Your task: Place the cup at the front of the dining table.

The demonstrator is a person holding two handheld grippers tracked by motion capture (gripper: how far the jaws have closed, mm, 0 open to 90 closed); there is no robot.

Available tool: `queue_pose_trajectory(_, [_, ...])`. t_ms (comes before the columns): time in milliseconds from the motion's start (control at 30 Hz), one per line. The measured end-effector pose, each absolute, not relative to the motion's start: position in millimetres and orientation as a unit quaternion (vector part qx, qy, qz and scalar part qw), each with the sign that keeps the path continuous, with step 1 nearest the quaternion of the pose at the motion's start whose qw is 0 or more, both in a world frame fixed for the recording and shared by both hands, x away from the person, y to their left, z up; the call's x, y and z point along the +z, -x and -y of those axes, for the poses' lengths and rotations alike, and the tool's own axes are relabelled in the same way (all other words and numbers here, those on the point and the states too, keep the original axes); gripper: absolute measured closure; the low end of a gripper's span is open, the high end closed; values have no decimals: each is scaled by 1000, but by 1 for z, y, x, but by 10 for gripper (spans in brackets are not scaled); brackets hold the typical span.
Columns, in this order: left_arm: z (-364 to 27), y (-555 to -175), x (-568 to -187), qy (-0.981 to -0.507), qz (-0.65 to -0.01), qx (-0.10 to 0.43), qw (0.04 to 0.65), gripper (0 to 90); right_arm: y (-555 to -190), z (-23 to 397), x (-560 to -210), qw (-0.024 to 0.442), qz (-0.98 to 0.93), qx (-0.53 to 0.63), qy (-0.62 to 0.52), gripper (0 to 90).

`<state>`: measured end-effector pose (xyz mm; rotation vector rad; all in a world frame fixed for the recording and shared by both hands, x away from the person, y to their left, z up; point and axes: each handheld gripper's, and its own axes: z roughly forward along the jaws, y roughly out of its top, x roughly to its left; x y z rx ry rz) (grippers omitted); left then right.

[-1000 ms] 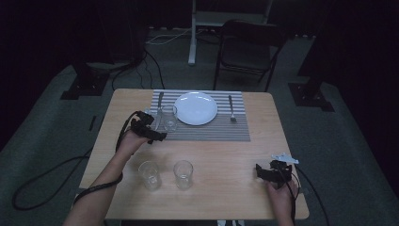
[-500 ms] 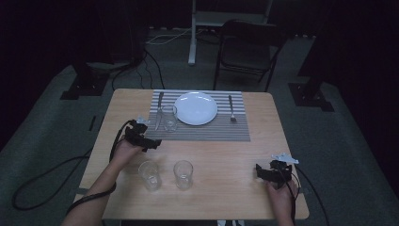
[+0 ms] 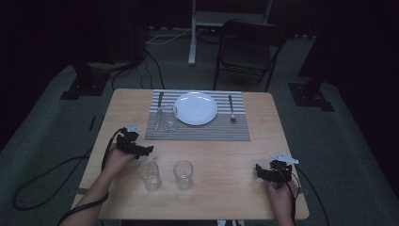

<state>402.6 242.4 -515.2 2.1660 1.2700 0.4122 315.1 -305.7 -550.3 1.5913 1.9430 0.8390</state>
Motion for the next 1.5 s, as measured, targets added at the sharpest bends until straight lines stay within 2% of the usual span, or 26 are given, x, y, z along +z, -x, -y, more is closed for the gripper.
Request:
queue_pose_trajectory(233, [-256,-390,-522,-805,-486,167,297,1,-315,306,-550,244,-711,307,-583,124])
queue_pose_trajectory(533, [-275,-375,-523,-759,-535,189,320,1,-315,306,-550,244,-711,307,-583,124])
queue_pose_trajectory(600, [-277,-370,-522,-756,-536,203,317,1,-315,306,-550,244,-712,307,-583,124])
queue_pose_trajectory(967, [-284,-347,-530,-759,-539,206,302,1,-315,306,-550,244,-712,307,-583,124])
queue_pose_trajectory(1133, [-289,-335,-530,-745,-556,199,311,1,-315,306,-550,244,-711,307,-583,124])
queue_pose_trajectory(1500, [-292,-309,-534,-735,-559,222,312,1,-315,306,-550,244,-711,308,-583,124])
